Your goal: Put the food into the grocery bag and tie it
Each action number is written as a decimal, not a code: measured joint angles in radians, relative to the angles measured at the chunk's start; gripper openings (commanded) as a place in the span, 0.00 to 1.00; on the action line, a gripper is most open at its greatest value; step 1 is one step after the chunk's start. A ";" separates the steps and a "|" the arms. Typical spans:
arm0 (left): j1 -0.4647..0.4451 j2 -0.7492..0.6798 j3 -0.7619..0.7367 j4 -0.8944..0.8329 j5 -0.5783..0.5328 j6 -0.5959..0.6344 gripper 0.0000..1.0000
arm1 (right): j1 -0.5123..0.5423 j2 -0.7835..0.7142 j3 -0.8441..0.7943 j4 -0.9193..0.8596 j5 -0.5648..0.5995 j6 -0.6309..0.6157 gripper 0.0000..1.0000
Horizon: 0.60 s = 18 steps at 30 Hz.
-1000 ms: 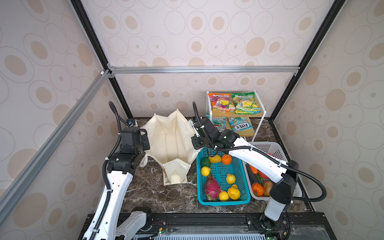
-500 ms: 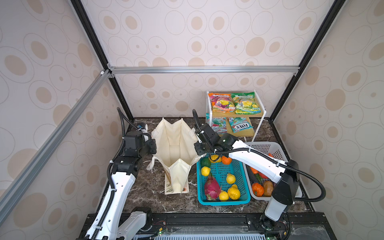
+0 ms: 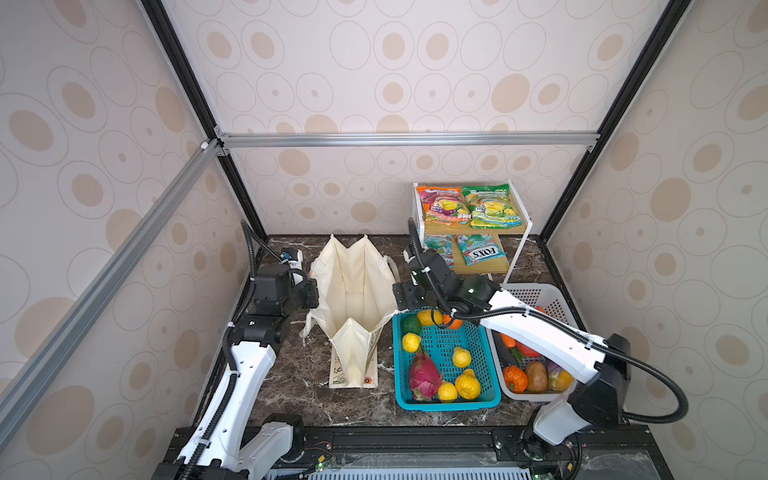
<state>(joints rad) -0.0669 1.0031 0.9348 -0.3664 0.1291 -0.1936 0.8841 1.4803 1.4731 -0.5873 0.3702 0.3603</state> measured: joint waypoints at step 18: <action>0.000 0.000 -0.001 0.000 0.008 -0.010 0.00 | -0.059 -0.373 -0.470 -0.104 -0.245 0.214 1.00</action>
<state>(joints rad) -0.0669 1.0027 0.9340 -0.3668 0.1371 -0.2031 0.8249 1.1069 1.0035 -0.6914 0.1249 0.5743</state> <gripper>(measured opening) 0.048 0.996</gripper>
